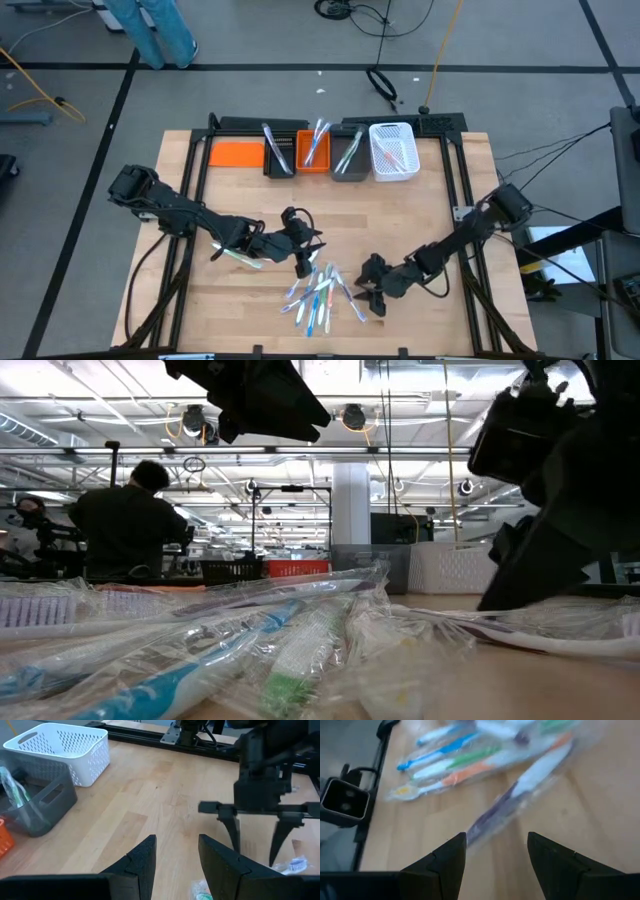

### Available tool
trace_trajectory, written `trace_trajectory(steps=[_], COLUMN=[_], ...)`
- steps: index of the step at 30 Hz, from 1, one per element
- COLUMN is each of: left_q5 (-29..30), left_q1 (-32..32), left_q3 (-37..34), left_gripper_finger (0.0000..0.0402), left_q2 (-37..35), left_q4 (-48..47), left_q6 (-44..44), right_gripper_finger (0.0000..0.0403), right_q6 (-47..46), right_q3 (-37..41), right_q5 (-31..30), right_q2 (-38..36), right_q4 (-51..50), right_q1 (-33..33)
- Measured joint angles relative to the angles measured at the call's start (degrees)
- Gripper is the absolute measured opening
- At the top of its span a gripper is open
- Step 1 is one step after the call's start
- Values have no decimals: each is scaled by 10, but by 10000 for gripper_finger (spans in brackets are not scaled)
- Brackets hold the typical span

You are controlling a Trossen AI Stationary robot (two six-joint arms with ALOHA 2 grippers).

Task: Pick & Place Toothbrushes
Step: Put the violet toothbrush into the black basket

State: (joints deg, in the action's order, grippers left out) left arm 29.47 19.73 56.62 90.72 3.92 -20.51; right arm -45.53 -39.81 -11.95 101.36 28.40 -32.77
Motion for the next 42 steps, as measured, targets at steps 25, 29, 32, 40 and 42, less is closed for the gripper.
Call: trace_trajectory(steps=[25, 29, 32, 40, 42], left_q5=[0, 0, 0, 0, 0], left_q1=[0, 0, 0, 0, 0], left_q3=[0, 0, 0, 0, 0], left_gripper_finger=[150, 150, 150, 150, 150], left_q2=[0, 0, 0, 0, 0], left_q4=[-24, -24, -24, -24, -25], left_q6=[-23, -23, -23, -23, -23], right_gripper_finger=[124, 89, 52, 1, 1], right_q6=[-33, -31, -31, -19, -19], right_q3=[-2, -2, -2, -2, -1], right_q5=[16, 21, 19, 19, 21], right_q2=[40, 40, 40, 37, 26], right_q4=[56, 58, 57, 56, 44], right_q1=[-41, -47, -50, -50, -50])
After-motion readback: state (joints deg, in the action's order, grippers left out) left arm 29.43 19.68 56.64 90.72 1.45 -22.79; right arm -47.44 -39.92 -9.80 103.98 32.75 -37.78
